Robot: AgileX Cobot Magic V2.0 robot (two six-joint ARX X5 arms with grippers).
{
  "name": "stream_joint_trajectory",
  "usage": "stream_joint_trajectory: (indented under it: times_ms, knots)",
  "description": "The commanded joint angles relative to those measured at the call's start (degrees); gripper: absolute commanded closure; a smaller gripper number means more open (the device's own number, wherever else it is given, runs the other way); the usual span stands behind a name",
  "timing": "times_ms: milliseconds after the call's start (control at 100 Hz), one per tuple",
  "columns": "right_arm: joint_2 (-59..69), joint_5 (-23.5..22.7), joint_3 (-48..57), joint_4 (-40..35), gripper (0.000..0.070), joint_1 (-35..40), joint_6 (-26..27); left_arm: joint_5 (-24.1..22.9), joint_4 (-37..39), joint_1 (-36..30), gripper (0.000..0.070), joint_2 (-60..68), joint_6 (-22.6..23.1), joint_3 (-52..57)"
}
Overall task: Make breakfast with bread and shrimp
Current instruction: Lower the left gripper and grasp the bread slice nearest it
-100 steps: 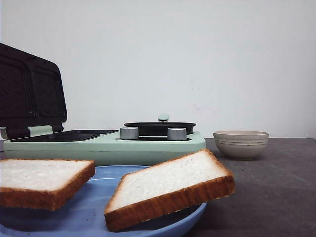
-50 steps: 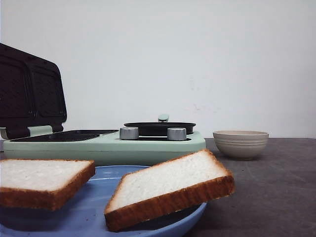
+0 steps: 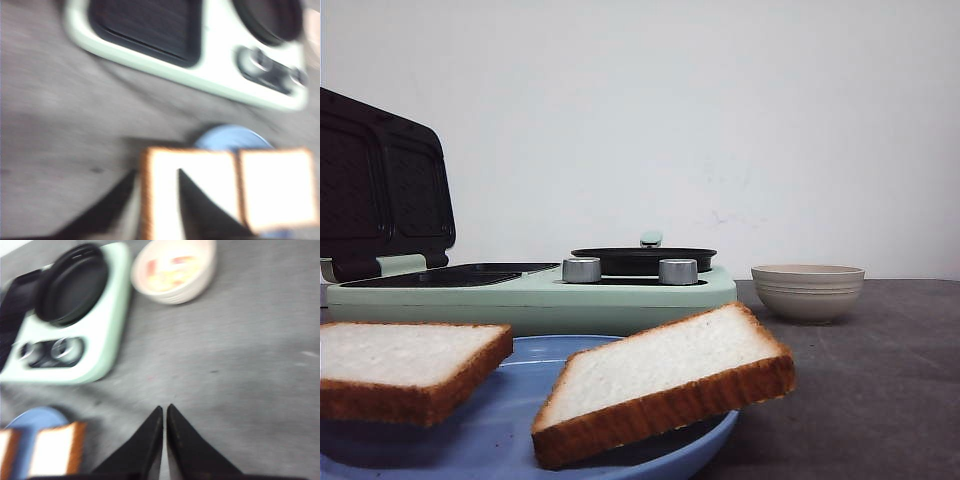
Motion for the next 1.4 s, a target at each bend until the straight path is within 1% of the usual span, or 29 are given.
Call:
stream_joint_trajectory:
  times_ms: [0,30,50,80,150,180,210,240,370,690,830,980,1090,1250,1340,1390]
  knots:
    - [0.28,-2.54,1.03,0.39,0.0686,0.11,-1.11,2.29,-0.28,0.04,0.0429,1.14,0.85,0.98]
    - [0.28,-3.89,1.03,0.35,0.0665,0.11,-1.11,3.1,-0.72,0.0,0.0404,1.66,0.87,0.98]
    - [0.28,-4.79,1.03,0.35,0.0634,0.11,-1.11,3.43,-1.05,-0.02,0.0388,2.08,0.96,0.98]
    - [0.33,-6.12,1.03,0.37,0.0568,0.11,-1.11,3.54,-1.6,-0.15,0.0367,2.73,1.22,0.98]
    - [0.5,-8.22,1.03,0.35,0.039,0.11,-1.05,3.39,-3.32,-0.48,0.0294,4.48,2.73,0.98]
    - [0.57,-8.81,1.03,0.31,0.033,0.11,-1.07,3.39,-4.11,-0.57,0.0275,5.33,3.37,0.98]
    - [0.59,-9.05,1.03,0.22,0.0294,0.11,-1.09,3.41,-4.92,-0.68,0.0259,6.29,3.82,0.98]
    - [0.59,-9.11,1.03,0.15,0.0276,0.11,-1.09,3.5,-5.7,-0.79,0.0258,7.28,4.39,0.98]
    - [0.55,-9.2,1.03,0.7,0.0277,0.13,-1.11,5.79,-8.26,-2.1,0.0258,11.65,6.38,0.98]
    - [0.52,-8.9,1.03,1.6,0.0278,0.15,-1.27,5.75,-8.37,-8.09,0.0258,21.68,6.4,0.98]
    - [0.52,-8.9,1.03,1.6,0.0278,0.15,-1.27,6.1,-7.32,-9.97,0.0258,25.73,7.1,0.96]
    - [0.52,-8.85,1.03,1.62,0.0278,0.15,-1.53,8.46,-5.97,-11.89,0.0258,29.79,8.11,0.98]
    - [0.52,-8.87,1.03,1.62,0.0278,0.15,-2.54,8.5,-4.2,-13.35,0.0259,31.8,8.07,0.96]
    - [0.52,-8.85,1.03,1.62,0.0278,0.15,-2.56,8.48,-1.81,-14.51,0.0261,32.87,7.61,0.98]
    - [0.52,-8.85,1.03,1.62,0.0278,0.15,-2.67,8.46,-0.87,-14.53,0.027,33.05,7.45,0.98]
    - [0.55,-8.83,1.03,1.62,0.0278,0.15,-2.84,8.46,-0.44,-14.53,0.0288,33.03,7.43,0.98]
